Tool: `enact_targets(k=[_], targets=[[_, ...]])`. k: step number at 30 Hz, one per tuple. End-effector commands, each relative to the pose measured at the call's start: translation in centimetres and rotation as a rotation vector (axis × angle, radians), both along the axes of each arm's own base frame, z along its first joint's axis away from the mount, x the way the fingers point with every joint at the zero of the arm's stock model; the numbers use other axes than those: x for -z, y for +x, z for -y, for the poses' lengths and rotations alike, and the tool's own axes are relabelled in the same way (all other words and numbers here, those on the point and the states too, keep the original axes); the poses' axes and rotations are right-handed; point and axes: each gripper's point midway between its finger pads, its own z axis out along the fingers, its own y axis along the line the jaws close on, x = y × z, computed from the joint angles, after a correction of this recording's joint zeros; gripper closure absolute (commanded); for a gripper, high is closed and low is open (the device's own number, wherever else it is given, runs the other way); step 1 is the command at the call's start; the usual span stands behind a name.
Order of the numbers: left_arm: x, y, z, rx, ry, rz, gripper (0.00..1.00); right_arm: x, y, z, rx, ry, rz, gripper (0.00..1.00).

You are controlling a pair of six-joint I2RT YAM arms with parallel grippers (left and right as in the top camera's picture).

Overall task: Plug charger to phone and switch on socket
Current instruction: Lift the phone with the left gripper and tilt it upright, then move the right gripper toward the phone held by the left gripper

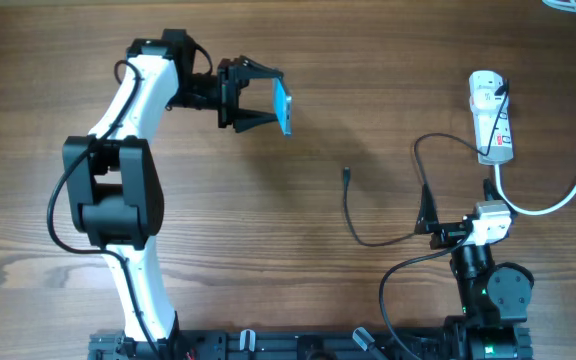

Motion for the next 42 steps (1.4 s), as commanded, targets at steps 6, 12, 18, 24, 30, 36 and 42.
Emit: enact_targets(k=[6,12,18,24,30,36,42], targets=[[-3.3,-0.3,0.0,-0.005,-0.059,0.032,0.3,-0.1,0.0,0.0,0.004,-0.017,0.009,0.0],[-3.4,-0.7,0.2,-0.001,-0.056,-0.006,0.32,-0.1,0.0,0.0,0.004,-0.017,0.009,0.0],[-3.5,-0.7,0.2,-0.001,-0.056,-0.002,0.32,-0.2,0.0,0.0,0.005,-0.017,0.01,0.0],[-3.5,-0.7,0.2,-0.001,-0.056,-0.001,0.31,-0.1,0.0,0.0,0.005,-0.017,0.009,0.0],[-3.5,-0.7,0.2,-0.001,-0.056,-0.001,0.31,-0.1,0.0,0.0,0.004,-0.017,0.009,0.0],[-3.5,-0.7,0.2,-0.001,-0.056,-0.001,0.31,-0.1,0.0,0.0,0.005,-0.017,0.009,0.0],[-3.5,-0.7,0.2,-0.001,-0.056,-0.001,0.31,-0.9,-0.2,-1.5,-0.089,0.019,0.038,0.0]])
